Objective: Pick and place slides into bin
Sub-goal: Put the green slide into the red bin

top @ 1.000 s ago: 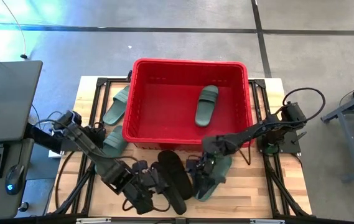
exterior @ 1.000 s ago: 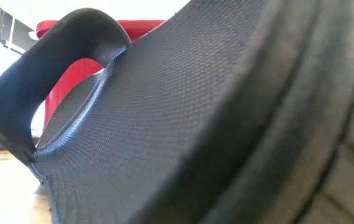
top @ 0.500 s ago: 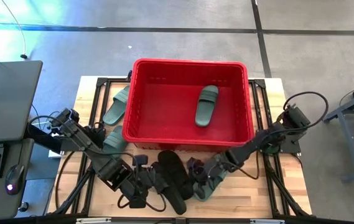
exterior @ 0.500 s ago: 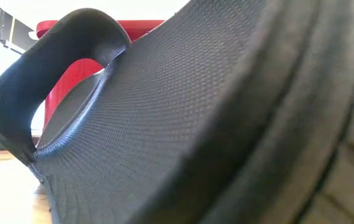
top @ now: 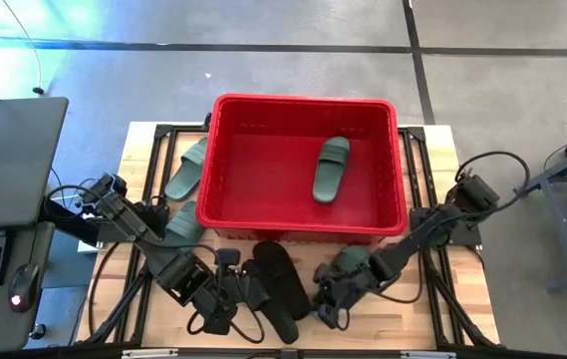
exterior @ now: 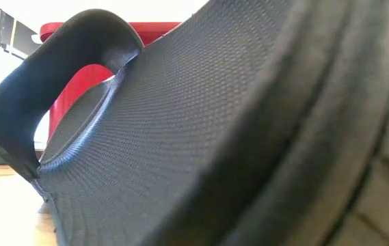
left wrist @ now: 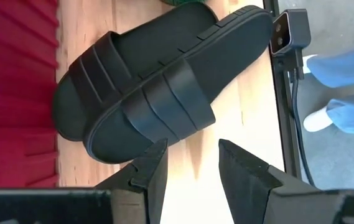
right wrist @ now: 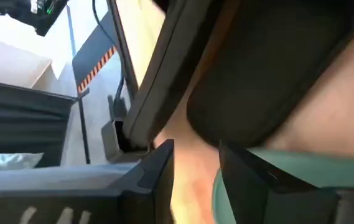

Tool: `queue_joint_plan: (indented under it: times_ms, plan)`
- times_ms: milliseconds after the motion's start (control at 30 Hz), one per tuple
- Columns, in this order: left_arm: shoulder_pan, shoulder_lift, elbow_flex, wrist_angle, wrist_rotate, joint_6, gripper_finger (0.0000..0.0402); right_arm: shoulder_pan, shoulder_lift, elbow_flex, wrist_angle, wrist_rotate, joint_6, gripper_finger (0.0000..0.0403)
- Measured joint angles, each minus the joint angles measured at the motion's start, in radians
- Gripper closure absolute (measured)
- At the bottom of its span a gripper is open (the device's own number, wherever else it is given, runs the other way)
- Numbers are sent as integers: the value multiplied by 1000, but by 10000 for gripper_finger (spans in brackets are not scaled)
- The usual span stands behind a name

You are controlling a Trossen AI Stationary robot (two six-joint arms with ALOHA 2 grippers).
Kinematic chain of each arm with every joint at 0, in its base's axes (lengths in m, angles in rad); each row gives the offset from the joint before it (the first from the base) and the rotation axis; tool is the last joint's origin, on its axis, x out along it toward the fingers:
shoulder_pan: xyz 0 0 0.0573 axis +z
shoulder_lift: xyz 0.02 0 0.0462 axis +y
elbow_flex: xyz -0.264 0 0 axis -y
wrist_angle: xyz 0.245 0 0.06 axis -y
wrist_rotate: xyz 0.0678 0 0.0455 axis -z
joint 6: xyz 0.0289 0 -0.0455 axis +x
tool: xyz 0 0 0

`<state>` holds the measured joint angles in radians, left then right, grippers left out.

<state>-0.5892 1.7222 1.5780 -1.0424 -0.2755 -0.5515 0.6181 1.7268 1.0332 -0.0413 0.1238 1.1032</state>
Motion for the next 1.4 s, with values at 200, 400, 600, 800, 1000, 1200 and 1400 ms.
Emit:
queue_joint_plan:
  times_ms: [200, 400, 600, 800, 1000, 1200, 1400]
  plan:
    - [0, 0, 0, 0, -12, 6, 275, 24, 0, 0, -87, -70, 20, 310]
    - [0, 0, 0, 0, -17, 6, 275, 24, 0, 0, -43, -133, 41, 313]
    - [0, 0, 0, 0, -35, 5, 275, 21, 0, 0, 7, -173, 16, 325]
    - [0, 0, 0, 0, -35, 5, 275, 8, 0, 0, 5, -198, -5, 327]
    - [0, 0, -1, 0, -35, 5, 275, 4, 0, 0, -9, -178, -30, 327]
    - [0, 0, -1, 0, -35, 5, 275, -23, 0, 9, -67, -288, 18, 328]
    - [0, 0, -1, 0, -39, 6, 275, -30, 0, 231, -585, -228, -97, 340]
